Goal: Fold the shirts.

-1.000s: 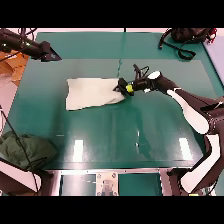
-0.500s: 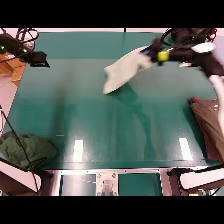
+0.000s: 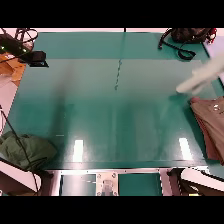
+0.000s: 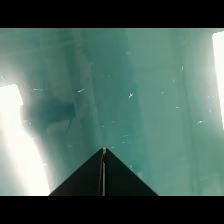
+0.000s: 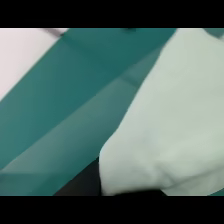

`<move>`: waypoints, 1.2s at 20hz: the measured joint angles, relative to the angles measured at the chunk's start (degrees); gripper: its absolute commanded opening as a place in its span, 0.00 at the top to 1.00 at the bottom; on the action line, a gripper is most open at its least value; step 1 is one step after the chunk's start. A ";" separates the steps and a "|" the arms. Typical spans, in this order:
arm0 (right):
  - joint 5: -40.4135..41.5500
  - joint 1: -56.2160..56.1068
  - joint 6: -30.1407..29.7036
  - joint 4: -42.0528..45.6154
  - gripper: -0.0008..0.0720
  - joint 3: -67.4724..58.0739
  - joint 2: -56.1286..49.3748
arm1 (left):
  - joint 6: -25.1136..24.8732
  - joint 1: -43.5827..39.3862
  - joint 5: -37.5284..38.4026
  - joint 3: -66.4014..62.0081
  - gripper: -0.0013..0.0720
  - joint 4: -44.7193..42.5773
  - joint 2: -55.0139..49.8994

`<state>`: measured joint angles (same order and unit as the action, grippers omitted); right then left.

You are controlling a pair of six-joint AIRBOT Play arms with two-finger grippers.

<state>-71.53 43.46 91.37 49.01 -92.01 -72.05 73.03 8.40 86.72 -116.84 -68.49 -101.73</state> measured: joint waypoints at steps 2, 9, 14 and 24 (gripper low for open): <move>-3.93 4.83 3.39 7.80 0.97 0.13 2.73 | 0.17 0.00 0.26 0.00 0.95 0.79 0.00; -13.99 14.75 11.78 28.74 0.97 8.94 10.69 | 0.39 0.00 3.34 0.00 0.95 2.60 -0.02; -15.43 17.38 13.07 38.03 0.96 24.02 13.11 | 0.39 0.00 4.74 1.22 0.95 2.93 0.00; -15.63 16.81 13.42 50.69 0.38 26.88 13.46 | 0.07 0.00 3.96 3.45 0.95 3.85 0.15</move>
<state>-87.15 60.27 104.79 99.70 -65.12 -58.59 73.10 8.40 90.67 -113.38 -64.64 -101.58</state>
